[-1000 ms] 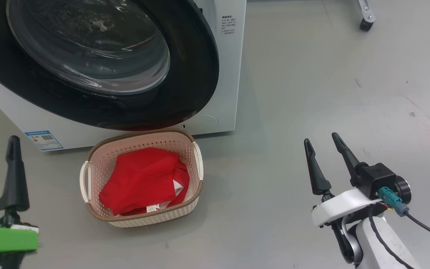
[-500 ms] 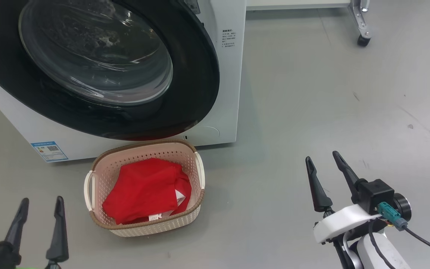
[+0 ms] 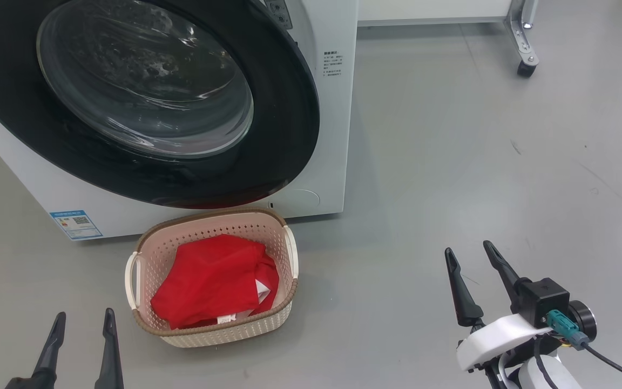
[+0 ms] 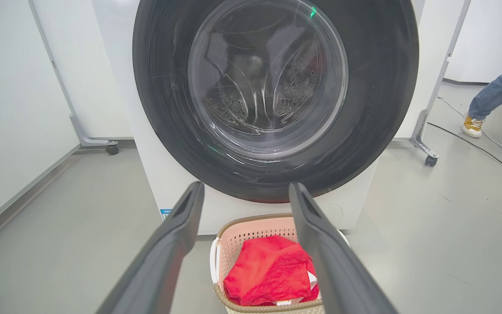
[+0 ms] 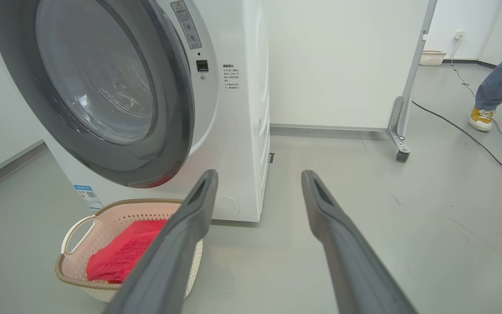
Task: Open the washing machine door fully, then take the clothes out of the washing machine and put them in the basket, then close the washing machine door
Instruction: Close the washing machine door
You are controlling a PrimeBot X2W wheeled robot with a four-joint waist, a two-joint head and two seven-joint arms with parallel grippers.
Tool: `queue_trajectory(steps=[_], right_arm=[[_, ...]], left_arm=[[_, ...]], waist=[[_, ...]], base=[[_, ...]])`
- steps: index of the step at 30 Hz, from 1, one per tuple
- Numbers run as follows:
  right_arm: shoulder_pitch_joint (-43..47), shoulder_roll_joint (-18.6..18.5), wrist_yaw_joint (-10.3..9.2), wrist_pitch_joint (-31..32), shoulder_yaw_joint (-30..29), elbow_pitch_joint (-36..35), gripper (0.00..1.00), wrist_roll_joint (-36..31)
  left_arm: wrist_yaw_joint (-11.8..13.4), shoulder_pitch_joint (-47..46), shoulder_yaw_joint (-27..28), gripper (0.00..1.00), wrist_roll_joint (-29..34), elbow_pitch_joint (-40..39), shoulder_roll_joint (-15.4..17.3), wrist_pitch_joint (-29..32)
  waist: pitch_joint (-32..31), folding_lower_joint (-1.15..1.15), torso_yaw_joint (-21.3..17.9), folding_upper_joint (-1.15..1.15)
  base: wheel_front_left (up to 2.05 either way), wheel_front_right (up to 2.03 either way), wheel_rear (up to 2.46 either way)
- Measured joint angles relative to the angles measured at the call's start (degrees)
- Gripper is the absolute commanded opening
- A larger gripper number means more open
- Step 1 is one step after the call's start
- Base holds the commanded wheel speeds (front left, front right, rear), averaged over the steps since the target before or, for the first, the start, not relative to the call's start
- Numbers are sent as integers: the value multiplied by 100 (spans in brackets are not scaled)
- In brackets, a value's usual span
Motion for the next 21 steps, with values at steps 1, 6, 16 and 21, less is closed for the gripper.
queue_trajectory(steps=[1,6,16,21], right_arm=[[2,1,0,0,-2,0,100,0],[2,4,0,0,-11,-1,100,0],[2,8,0,0,-18,-4,100,-7],[2,10,0,0,-26,-4,100,-16]], left_arm=[[23,0,0,100,13,24,0,-7],[53,-1,-13,100,16,134,-26,-59],[100,-13,-37,100,73,243,-88,-131],[101,-28,-51,100,76,304,-105,-138]], waist=[[-3,0,2,0],[-10,0,5,0],[-1,0,7,0],[-2,0,12,0]], base=[[0,0,0],[0,0,0],[0,0,0],[0,0,0]])
